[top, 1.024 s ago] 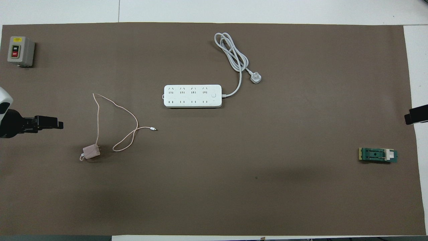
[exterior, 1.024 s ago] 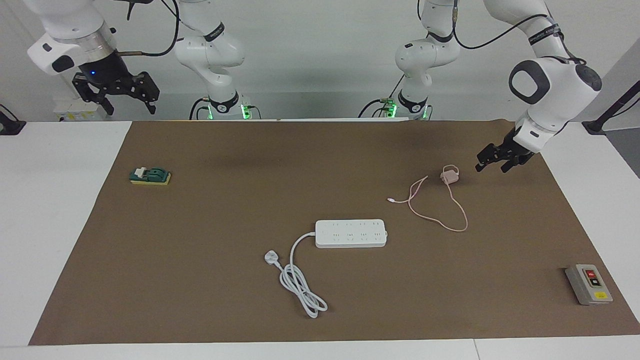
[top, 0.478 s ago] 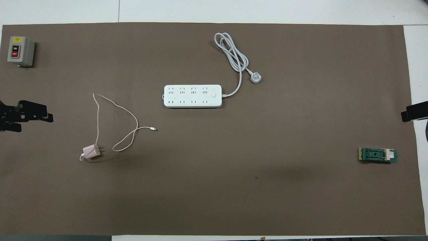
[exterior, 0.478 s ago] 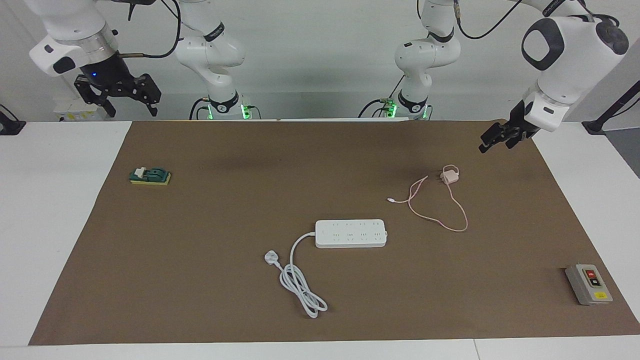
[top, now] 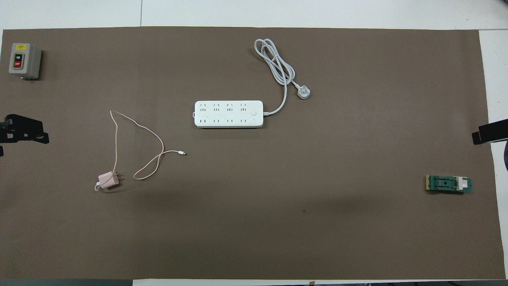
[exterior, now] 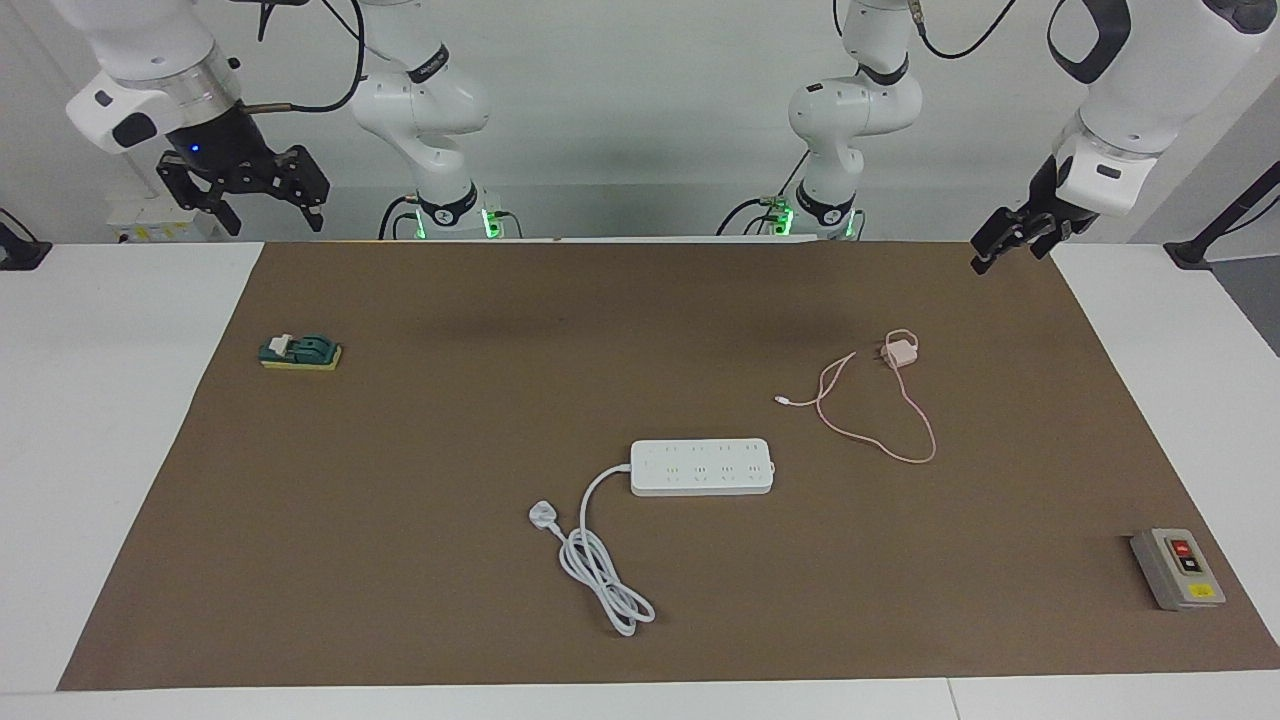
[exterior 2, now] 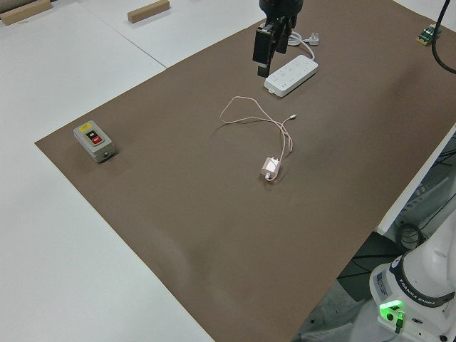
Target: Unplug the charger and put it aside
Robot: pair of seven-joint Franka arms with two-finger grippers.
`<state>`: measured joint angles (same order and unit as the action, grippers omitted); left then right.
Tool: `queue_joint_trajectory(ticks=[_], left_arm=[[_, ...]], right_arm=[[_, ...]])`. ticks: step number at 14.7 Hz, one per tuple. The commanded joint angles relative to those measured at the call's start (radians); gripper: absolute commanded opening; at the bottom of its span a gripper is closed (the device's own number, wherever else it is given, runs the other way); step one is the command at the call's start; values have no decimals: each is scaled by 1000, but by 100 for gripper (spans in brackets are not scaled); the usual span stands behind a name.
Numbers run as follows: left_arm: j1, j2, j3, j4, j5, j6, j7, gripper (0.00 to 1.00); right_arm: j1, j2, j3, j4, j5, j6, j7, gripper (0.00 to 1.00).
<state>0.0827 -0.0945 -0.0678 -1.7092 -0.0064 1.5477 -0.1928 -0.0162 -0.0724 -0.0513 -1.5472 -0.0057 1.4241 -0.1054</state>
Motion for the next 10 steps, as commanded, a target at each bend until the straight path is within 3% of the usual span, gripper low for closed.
queue_joint_trajectory(ticks=[1,4,10], left_arm=[[-1,-5,14,11,52,0,-33,100],[6,-13,19,-6,51,115,-11,100],[6,-5,19,5,59,144,118,100]], right_arm=[[-4,-32,8,-40,15,24,19,100],[-1,-36,10,-47,15,25,19,100],[-2,-36,10,-47,12,25,18,100]])
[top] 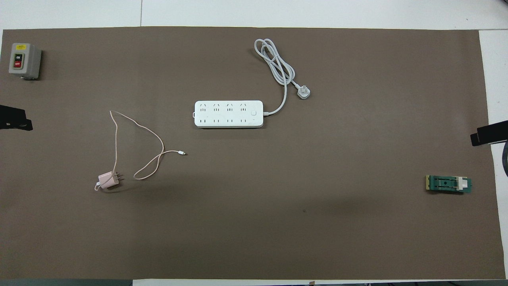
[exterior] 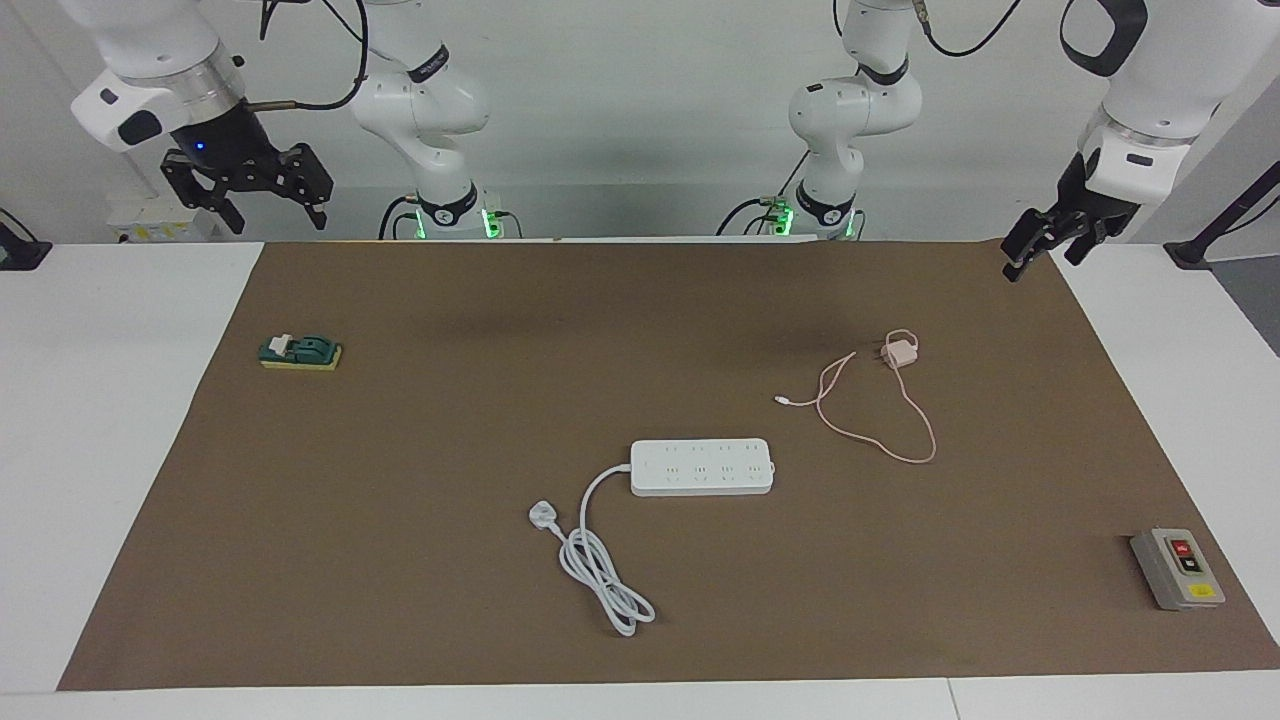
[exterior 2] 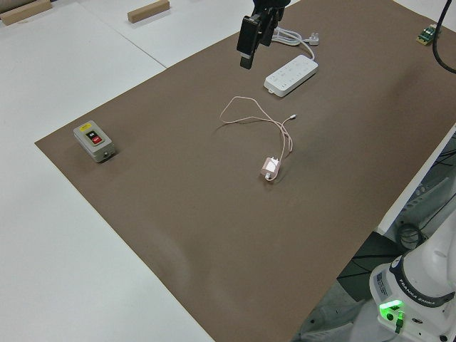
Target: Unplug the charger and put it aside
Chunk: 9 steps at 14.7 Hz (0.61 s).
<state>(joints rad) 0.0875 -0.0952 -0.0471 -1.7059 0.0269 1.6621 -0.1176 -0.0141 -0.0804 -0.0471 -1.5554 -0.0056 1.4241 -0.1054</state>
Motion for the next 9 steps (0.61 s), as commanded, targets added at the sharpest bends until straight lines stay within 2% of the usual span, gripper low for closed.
queue_joint_trajectory(ticks=[1,3,6,9], left_arm=[[3,-3,-2,6,24,16,42,100],[-18,3,9,40,24,-36,42,100],[-113,49,108,84,18,-86,42,100],[-118,66,92,94,16,-113,46,100]], right_arm=[[-4,-29,6,-38,12,25,18,100],[-4,-29,6,-38,12,25,15,100],[-4,-29,6,-38,12,25,13,100],[-4,-29,6,-37,12,25,15,100]])
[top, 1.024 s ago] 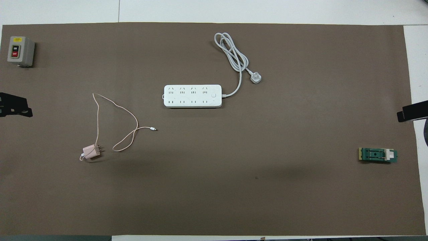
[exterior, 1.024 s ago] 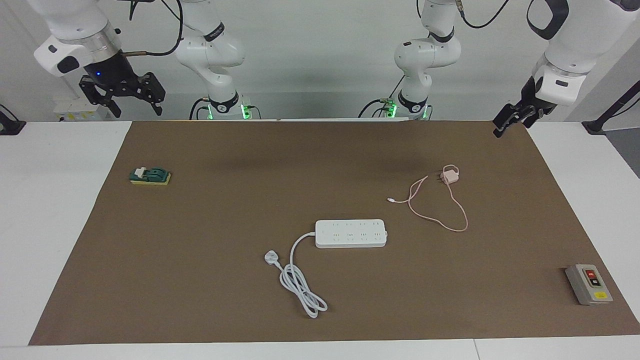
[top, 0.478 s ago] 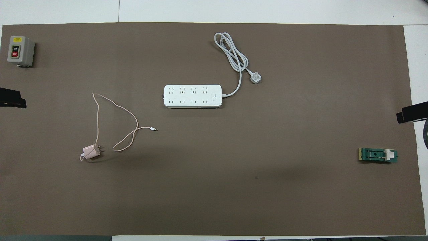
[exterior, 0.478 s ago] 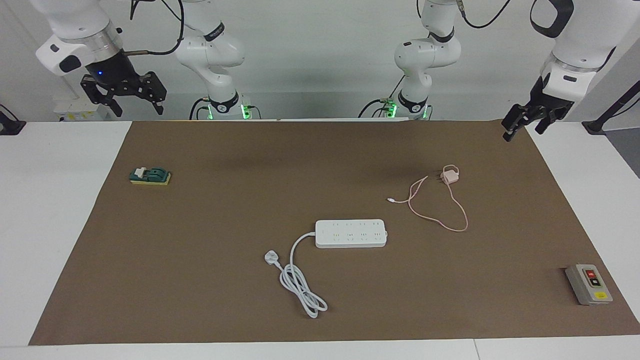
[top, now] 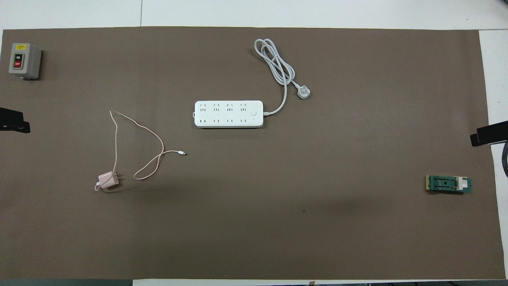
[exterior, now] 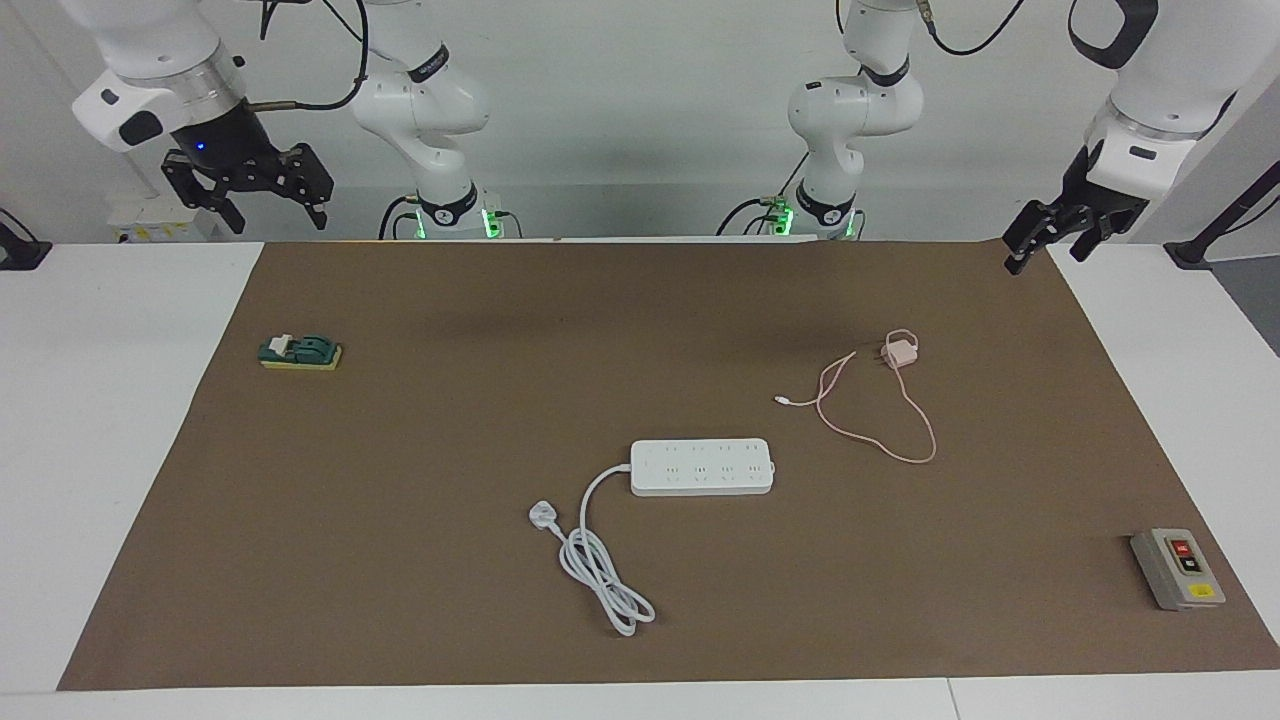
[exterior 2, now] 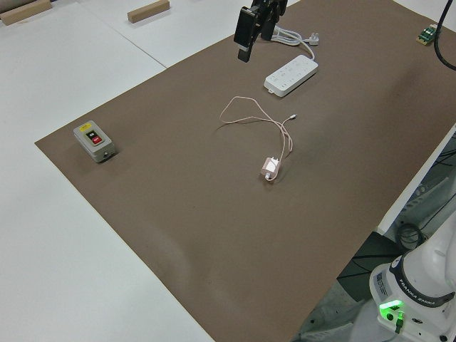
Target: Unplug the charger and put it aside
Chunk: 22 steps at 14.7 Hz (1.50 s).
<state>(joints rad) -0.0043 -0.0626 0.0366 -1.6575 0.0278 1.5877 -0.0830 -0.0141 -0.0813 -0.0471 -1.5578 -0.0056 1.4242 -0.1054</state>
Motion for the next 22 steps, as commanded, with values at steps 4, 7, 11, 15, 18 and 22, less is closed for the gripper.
queue_joint_trajectory(ticks=[4,7,11,15,18,22], left_arm=[[-28,26,-12,41,-8,-34,16,100],[-48,21,-7,35,-9,-44,37,100],[-46,20,-15,35,-9,-61,95,100],[-45,15,-23,28,-9,-54,117,100],[-42,14,-23,27,-29,-51,105,100],[-37,12,-20,27,-69,-46,98,100]], right_arm=[[-4,-28,6,-34,12,25,13,100],[-4,-28,6,-34,12,25,13,100],[-4,-26,6,-33,10,25,13,100],[-4,-28,6,-34,10,25,12,100],[-6,-26,6,-34,7,25,12,100],[-4,-28,6,-34,1,25,12,100]])
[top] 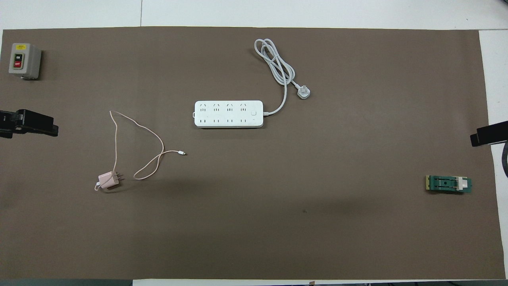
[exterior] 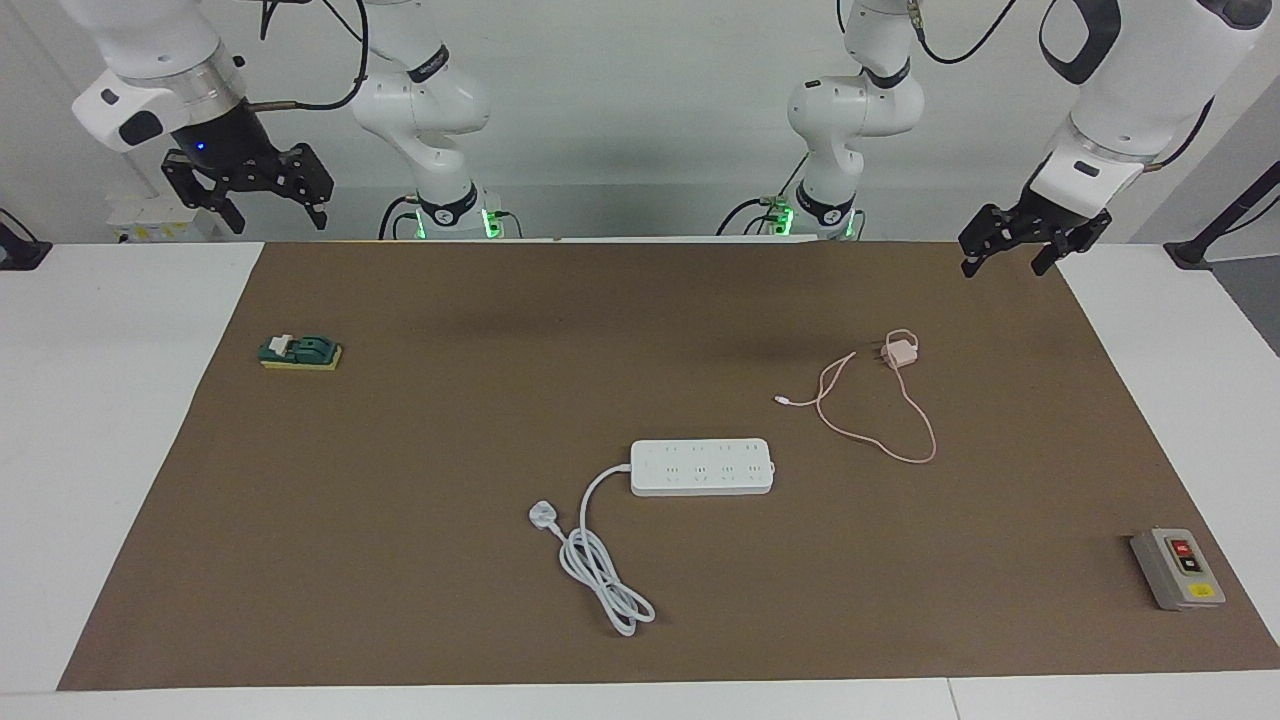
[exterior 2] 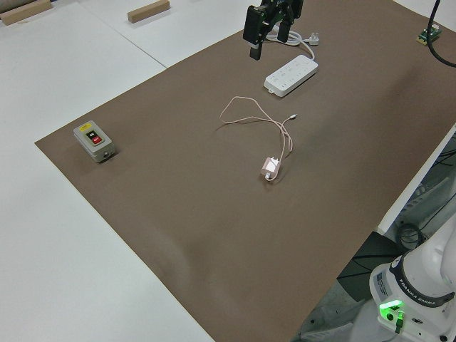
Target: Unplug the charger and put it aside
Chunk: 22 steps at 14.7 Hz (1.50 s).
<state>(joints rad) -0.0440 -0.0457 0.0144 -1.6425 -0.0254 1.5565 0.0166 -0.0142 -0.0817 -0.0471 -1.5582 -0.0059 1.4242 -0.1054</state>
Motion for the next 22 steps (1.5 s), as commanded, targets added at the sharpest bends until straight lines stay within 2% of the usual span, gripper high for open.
queue_joint_trajectory(ticks=[1,22], left_arm=[[3,-5,2,12,-16,-15,-1,100],[-4,-20,4,1,-14,-18,-35,100]], right_arm=[[-4,-26,6,-34,1,25,12,100],[-6,-26,6,-34,1,25,10,100]])
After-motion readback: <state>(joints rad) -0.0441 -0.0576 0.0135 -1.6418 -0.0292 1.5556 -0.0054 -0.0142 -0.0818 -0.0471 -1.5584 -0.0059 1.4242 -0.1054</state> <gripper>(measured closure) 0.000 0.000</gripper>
